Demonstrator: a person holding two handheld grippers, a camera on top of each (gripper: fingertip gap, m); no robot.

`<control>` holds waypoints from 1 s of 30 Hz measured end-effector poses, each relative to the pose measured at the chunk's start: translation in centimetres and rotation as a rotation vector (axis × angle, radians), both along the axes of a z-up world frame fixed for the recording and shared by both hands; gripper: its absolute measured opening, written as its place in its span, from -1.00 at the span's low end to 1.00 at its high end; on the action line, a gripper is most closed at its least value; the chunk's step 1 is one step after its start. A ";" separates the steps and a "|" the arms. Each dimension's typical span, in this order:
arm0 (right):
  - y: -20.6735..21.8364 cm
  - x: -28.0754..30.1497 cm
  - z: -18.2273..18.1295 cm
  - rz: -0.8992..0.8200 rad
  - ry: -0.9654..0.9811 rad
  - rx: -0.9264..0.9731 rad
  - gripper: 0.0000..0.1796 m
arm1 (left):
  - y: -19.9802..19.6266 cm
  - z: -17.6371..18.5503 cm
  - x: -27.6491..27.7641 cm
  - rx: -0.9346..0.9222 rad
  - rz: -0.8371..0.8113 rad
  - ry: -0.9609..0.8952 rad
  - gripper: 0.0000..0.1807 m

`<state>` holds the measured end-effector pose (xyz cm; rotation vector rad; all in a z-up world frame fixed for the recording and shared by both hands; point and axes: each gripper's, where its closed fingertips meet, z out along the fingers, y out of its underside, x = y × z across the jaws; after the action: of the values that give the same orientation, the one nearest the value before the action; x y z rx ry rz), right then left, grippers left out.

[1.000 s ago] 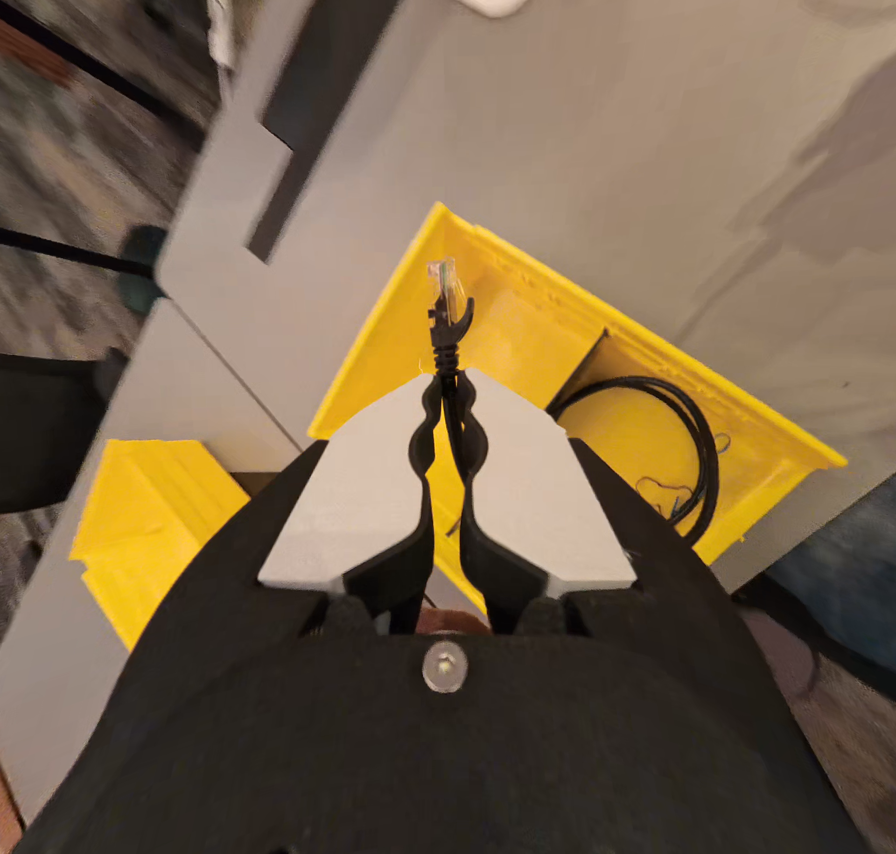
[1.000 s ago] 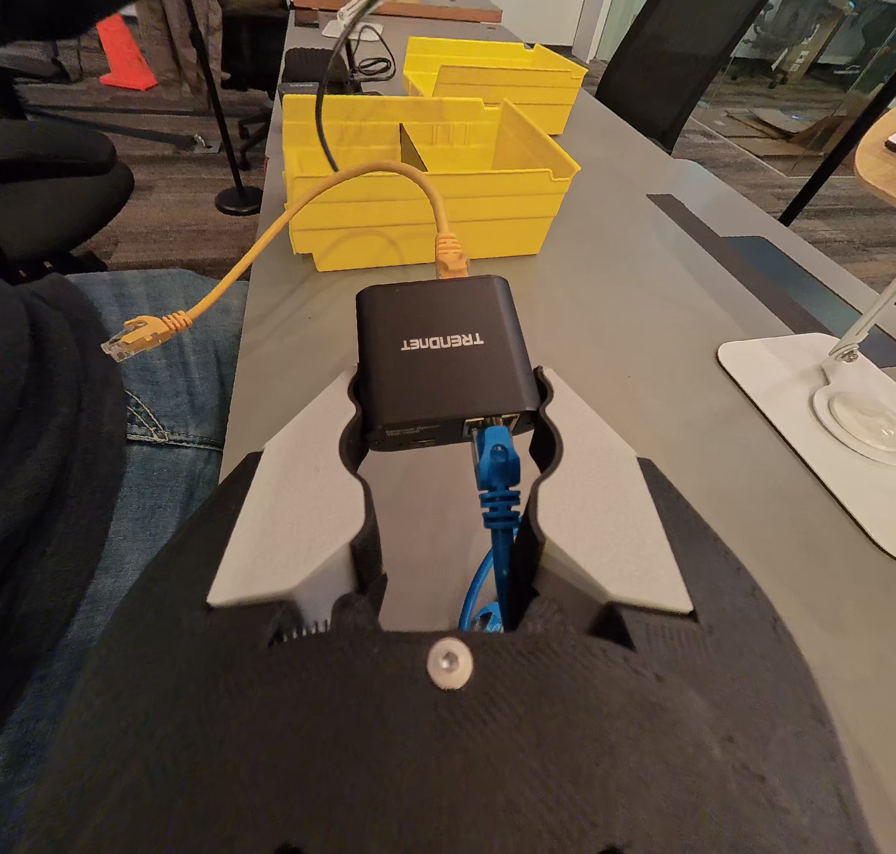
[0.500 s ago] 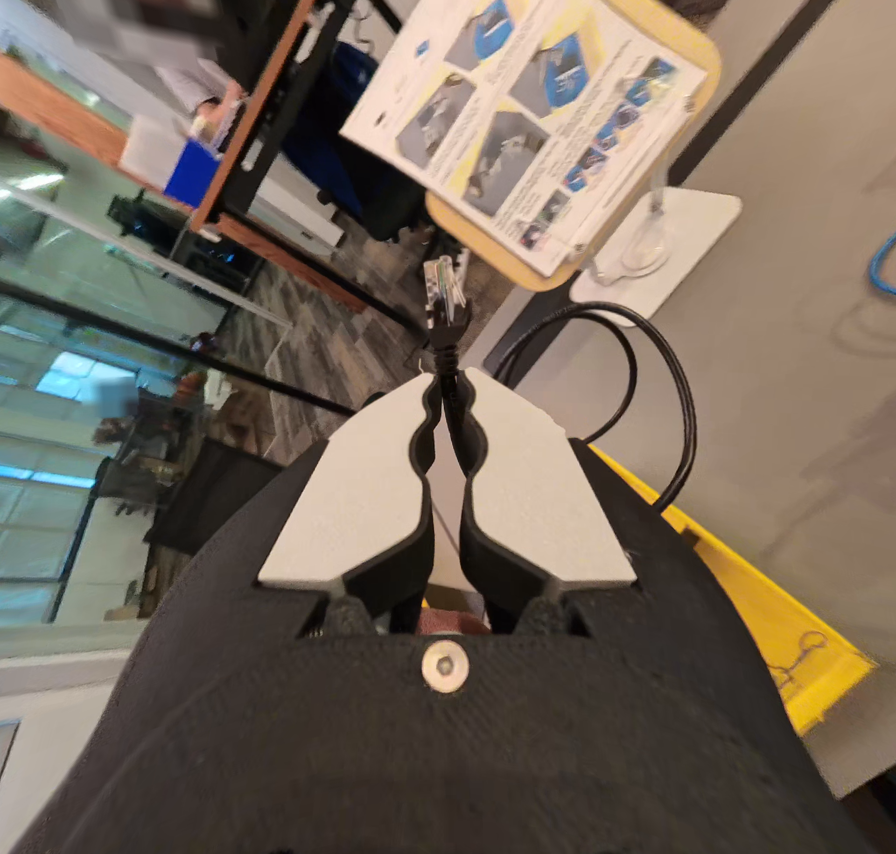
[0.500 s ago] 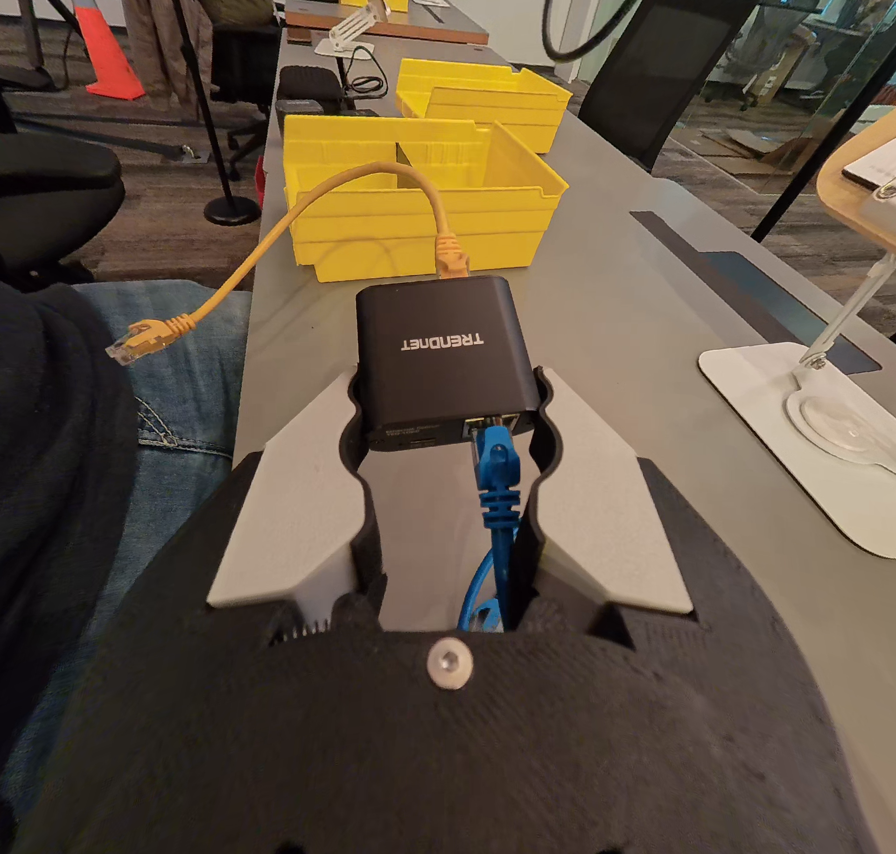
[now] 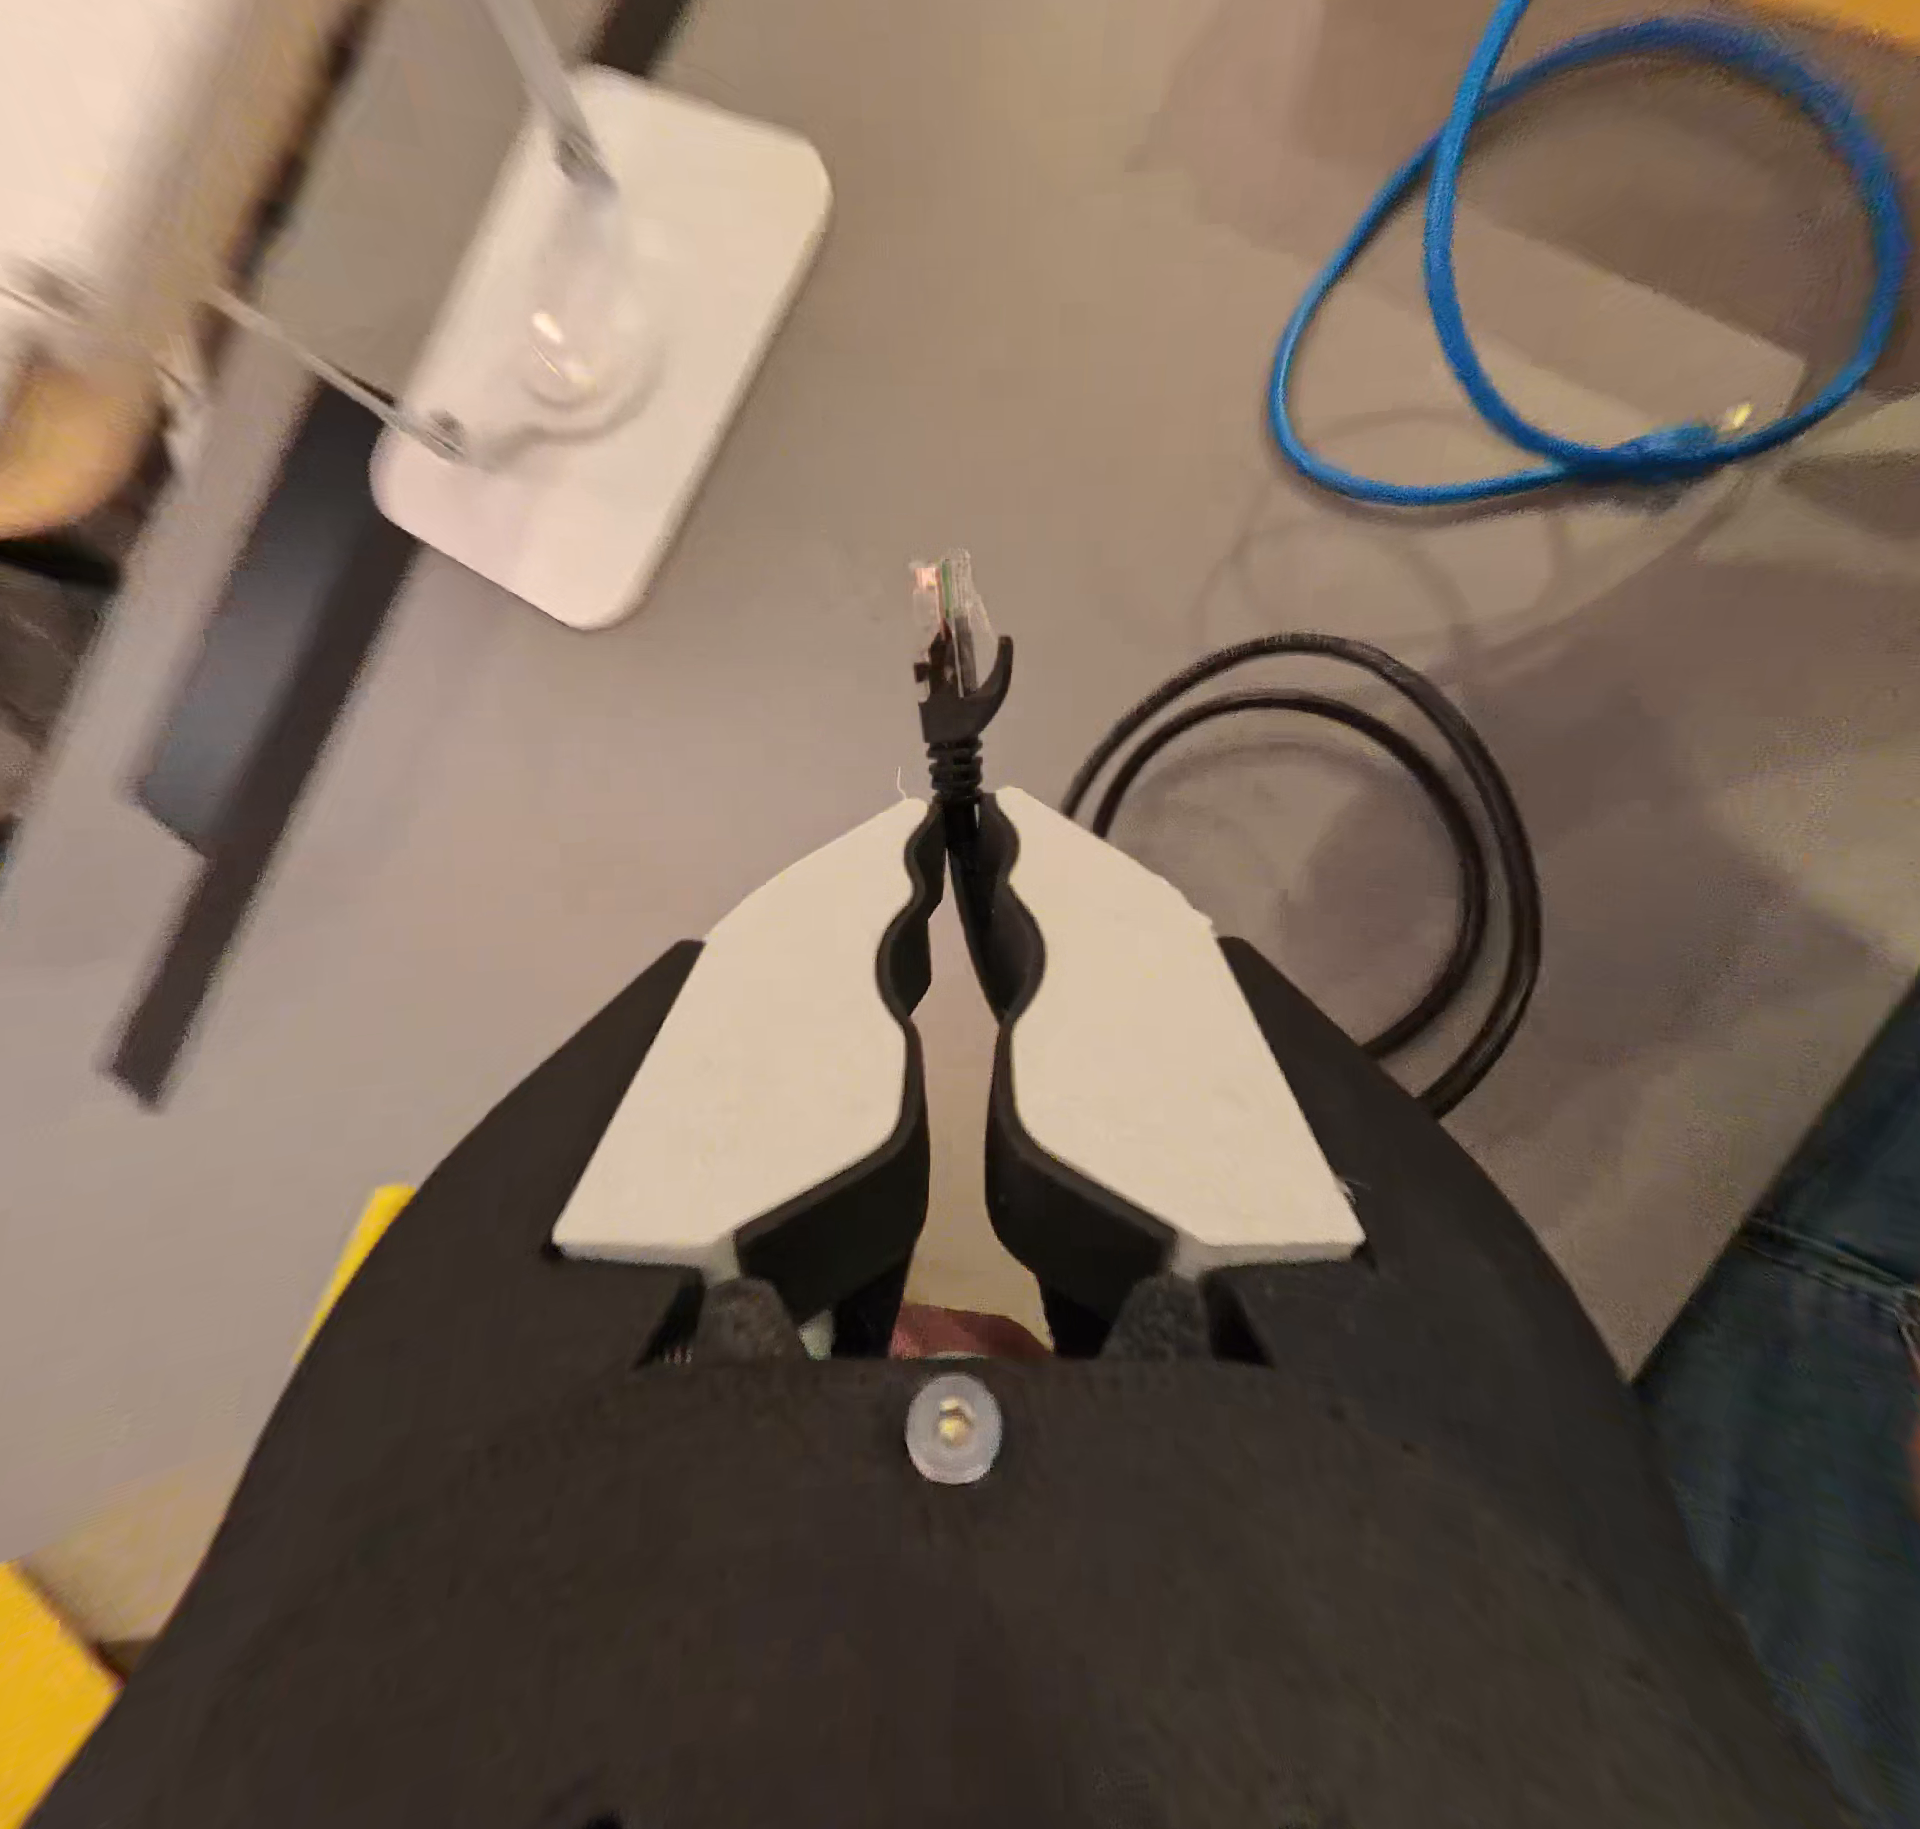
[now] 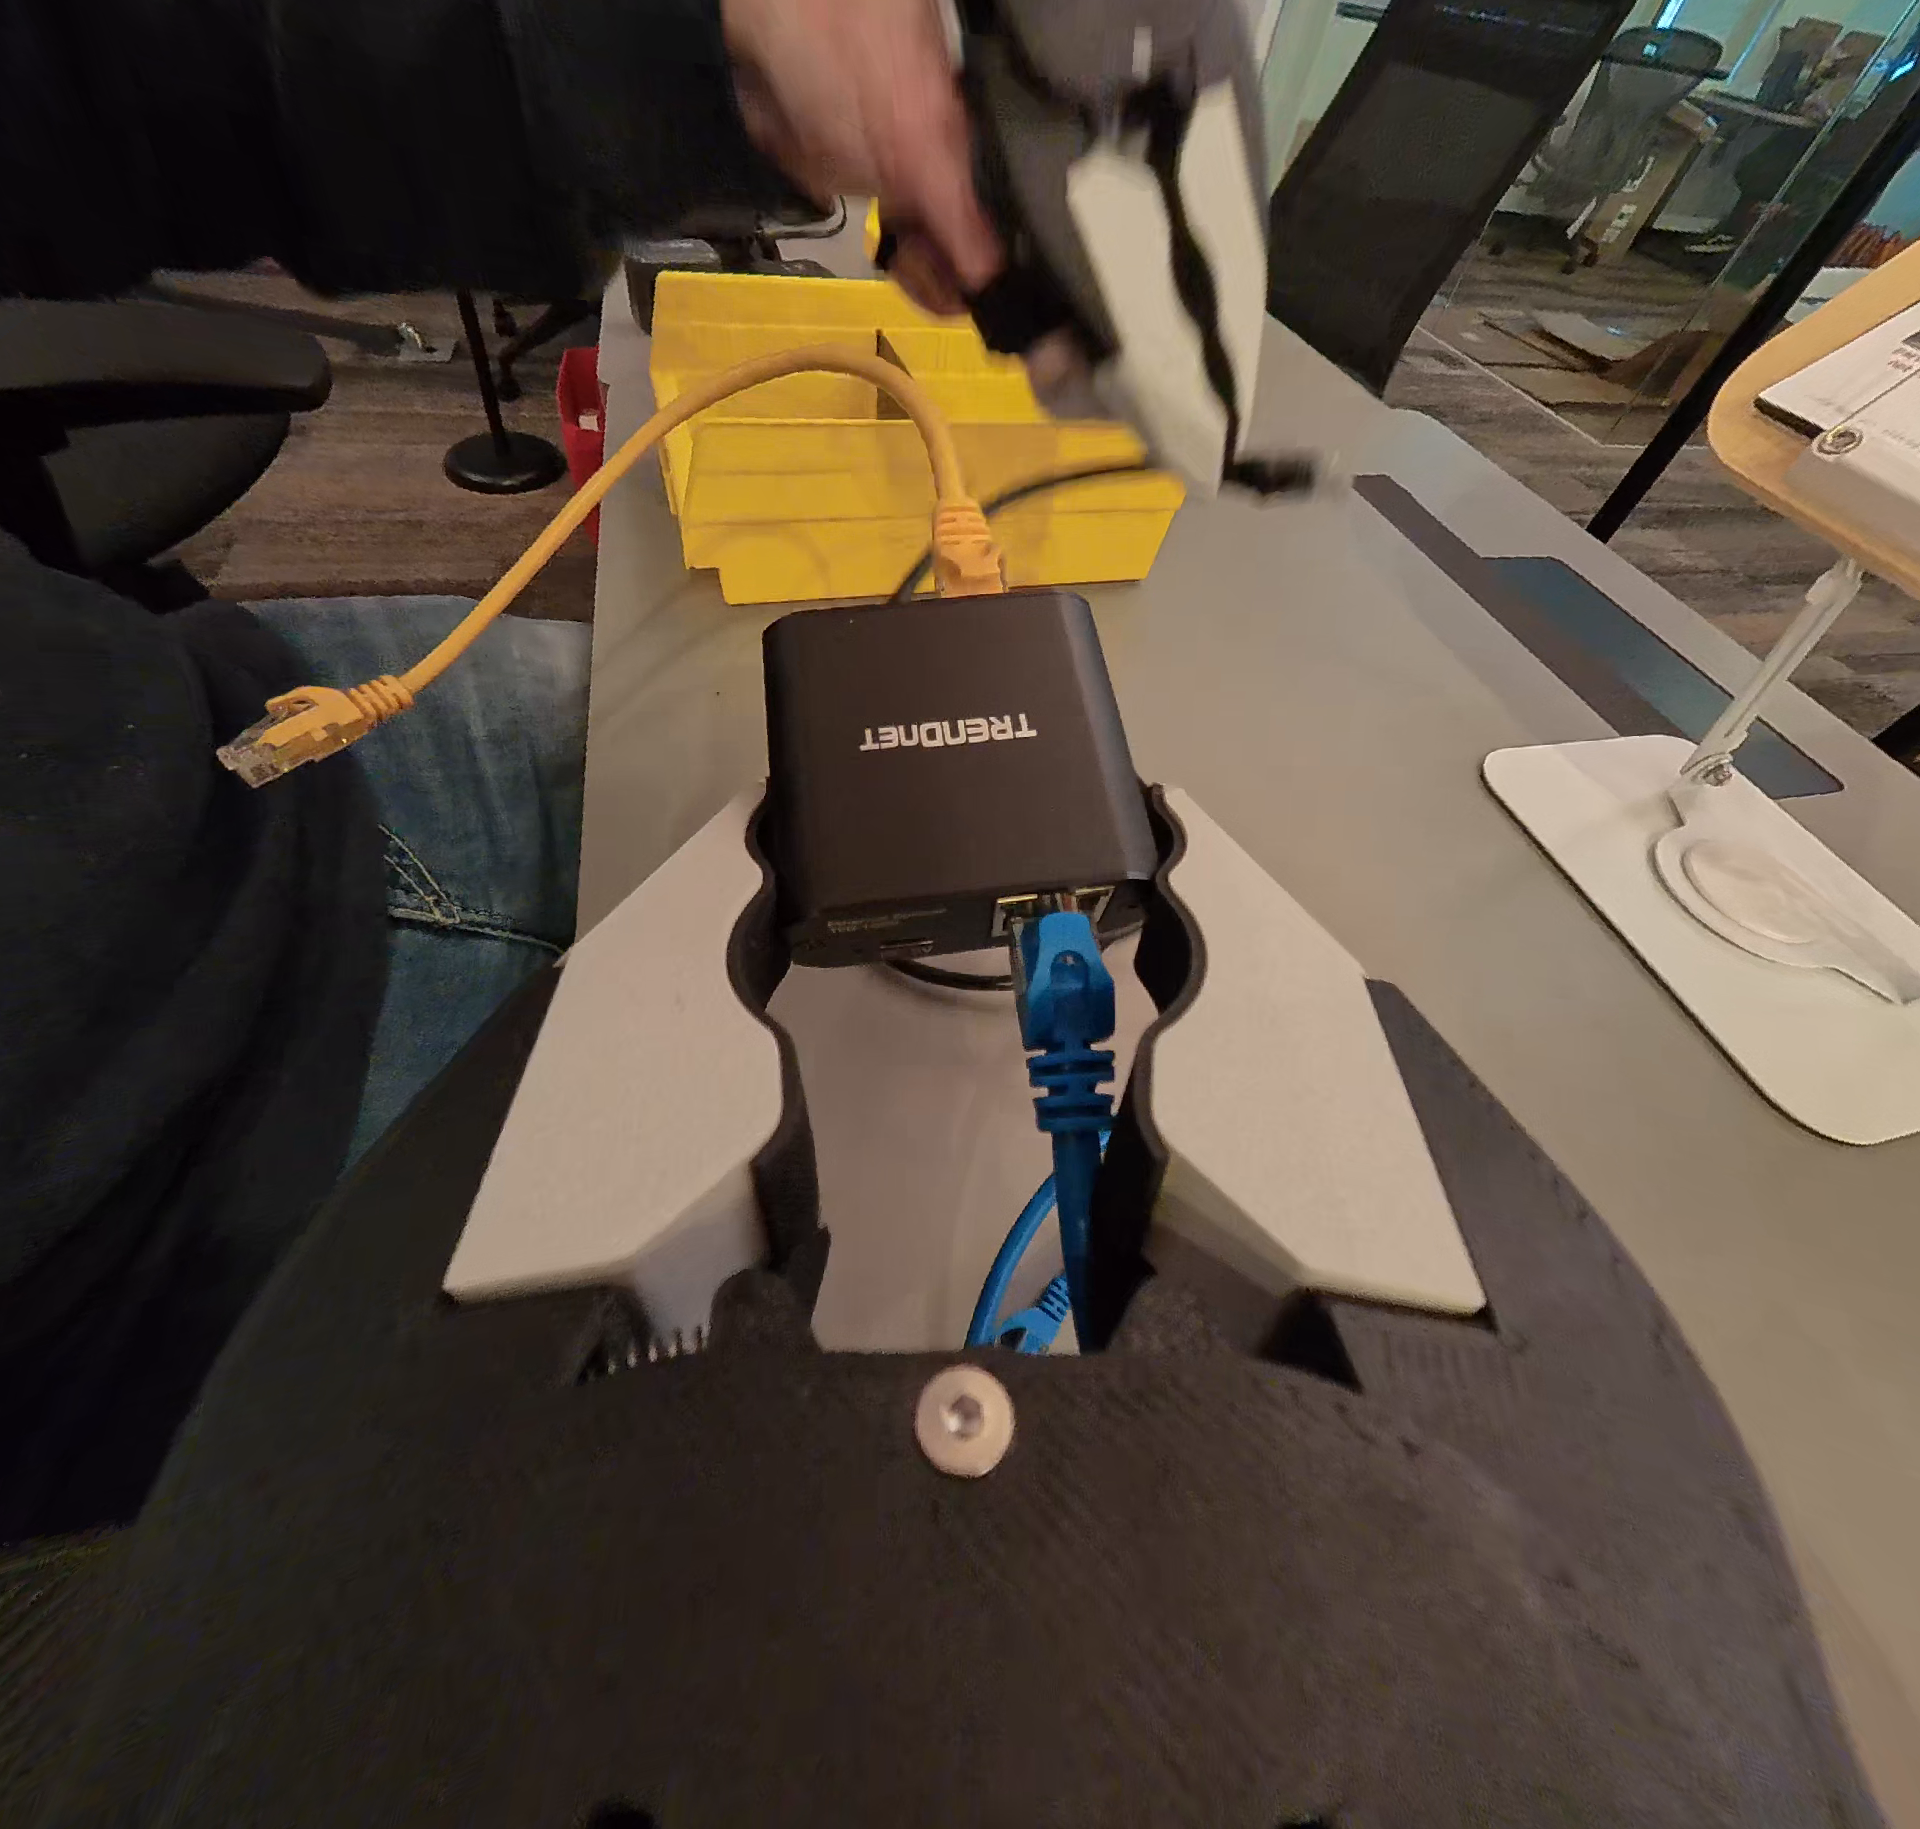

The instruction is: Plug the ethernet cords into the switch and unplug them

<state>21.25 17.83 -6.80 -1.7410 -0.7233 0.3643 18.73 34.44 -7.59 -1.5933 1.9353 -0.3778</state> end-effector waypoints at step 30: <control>-0.7 -0.3 -0.8 -0.004 0.046 0.007 -0.28 | -0.8 -13.5 4.0 0.278 -0.151 0.017 -0.79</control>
<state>20.97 17.10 -7.60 -1.7220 -0.6872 0.3971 22.71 33.63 -21.12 -1.2812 2.0272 -0.1469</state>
